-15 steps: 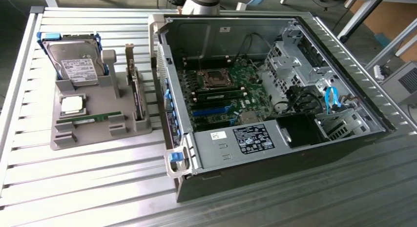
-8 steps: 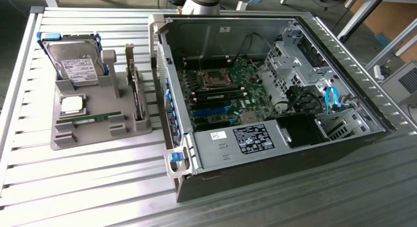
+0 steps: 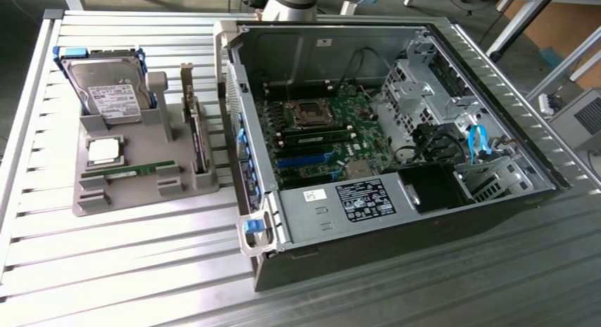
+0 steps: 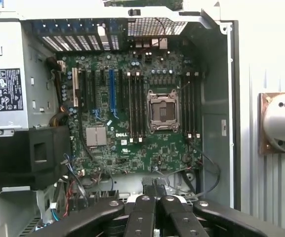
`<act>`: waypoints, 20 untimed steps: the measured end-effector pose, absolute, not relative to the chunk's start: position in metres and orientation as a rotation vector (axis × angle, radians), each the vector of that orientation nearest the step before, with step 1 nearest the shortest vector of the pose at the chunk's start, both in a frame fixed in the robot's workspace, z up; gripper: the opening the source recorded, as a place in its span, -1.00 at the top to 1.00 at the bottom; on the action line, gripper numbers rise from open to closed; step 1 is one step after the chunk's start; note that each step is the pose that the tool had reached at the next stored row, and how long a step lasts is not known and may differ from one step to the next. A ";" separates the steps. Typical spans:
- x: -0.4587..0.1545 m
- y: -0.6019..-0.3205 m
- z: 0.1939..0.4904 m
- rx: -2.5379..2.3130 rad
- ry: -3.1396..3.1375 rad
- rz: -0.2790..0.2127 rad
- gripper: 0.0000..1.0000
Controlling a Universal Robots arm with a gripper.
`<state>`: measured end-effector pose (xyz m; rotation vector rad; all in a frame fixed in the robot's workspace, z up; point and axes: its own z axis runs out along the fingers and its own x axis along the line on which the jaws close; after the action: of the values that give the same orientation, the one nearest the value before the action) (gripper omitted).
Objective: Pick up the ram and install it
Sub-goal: 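Insert the ram into the slot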
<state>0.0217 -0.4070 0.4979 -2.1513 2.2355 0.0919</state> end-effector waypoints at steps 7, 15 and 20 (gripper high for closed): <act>0.022 -0.406 0.494 -2.151 2.236 0.093 0.79; 0.021 -0.406 0.493 -2.151 2.235 0.093 0.79; 0.014 -0.399 0.491 -2.164 2.223 0.093 0.79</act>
<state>0.0142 -0.3992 0.4907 -2.1643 2.2227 0.0933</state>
